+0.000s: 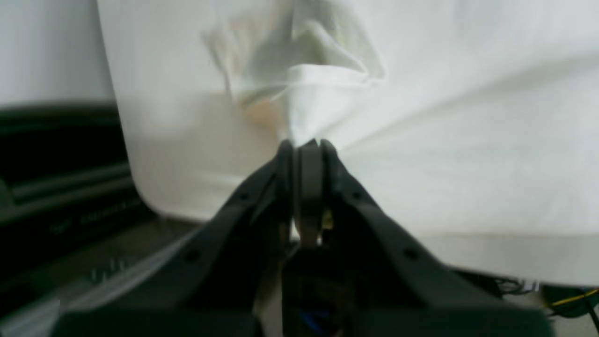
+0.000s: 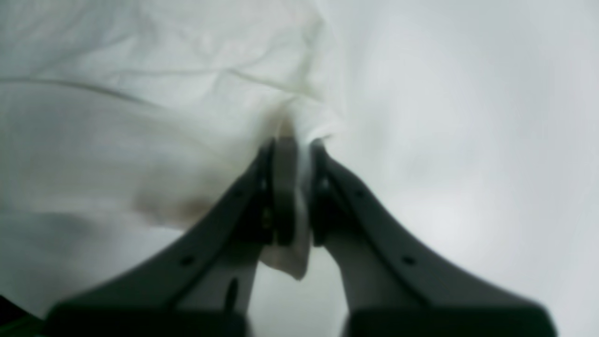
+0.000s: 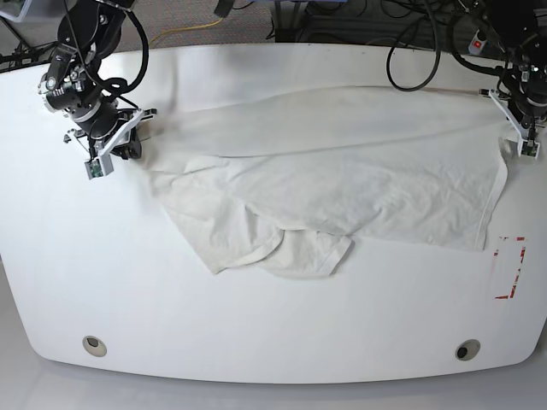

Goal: Fold the T-shirt properly
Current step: 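Lift the T-shirt with both grippers and stretch it between them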

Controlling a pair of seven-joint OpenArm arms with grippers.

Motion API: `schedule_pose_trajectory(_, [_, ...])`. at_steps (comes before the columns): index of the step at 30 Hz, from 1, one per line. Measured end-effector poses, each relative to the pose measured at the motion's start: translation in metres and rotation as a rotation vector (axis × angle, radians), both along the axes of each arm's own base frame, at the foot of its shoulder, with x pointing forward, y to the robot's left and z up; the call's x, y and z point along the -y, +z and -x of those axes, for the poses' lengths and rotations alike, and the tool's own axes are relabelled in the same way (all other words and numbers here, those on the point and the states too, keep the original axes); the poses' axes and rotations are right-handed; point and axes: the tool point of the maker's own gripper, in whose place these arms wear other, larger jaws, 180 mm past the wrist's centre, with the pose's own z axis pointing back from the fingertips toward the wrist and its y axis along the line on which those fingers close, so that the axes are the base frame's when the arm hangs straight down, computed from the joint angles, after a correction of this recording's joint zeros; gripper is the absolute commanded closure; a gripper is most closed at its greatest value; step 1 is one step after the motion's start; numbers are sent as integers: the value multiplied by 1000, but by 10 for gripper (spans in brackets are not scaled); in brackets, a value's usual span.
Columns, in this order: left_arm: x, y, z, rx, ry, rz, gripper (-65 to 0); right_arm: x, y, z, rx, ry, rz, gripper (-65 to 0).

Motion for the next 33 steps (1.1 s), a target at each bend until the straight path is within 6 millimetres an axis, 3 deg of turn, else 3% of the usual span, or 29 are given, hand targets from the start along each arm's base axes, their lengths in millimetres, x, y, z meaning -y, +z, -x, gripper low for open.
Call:
schedule_pose_trajectory(4, [-7,-2,12,-21,23,-10,-7,-1,-5,7,-21,3,-1,0])
schedule_pose_trajectory(7, [-6,-6,18,-42,24,-7,-71,-2,-7,9,-26,4,-3,0])
schedule_pose_trajectory(15, [-6,-10,20,-58,25,-3,-524,0,-26,16,-80,-15,-35,0])
schedule_pose_trajectory(24, [15,-3,-4,63,-32,119,-529,-1,-26,16,-78,-15,-38,0])
schedule_pose_trajectory(29, [6,23,-26,201,-1,144,-529,-5,-27,16,-78,-22,-53,0])
schedule_pose_trajectory(33, [-1,40,-37,217,0,154,-529,-7,-29,17,-80,-23,-61,0])
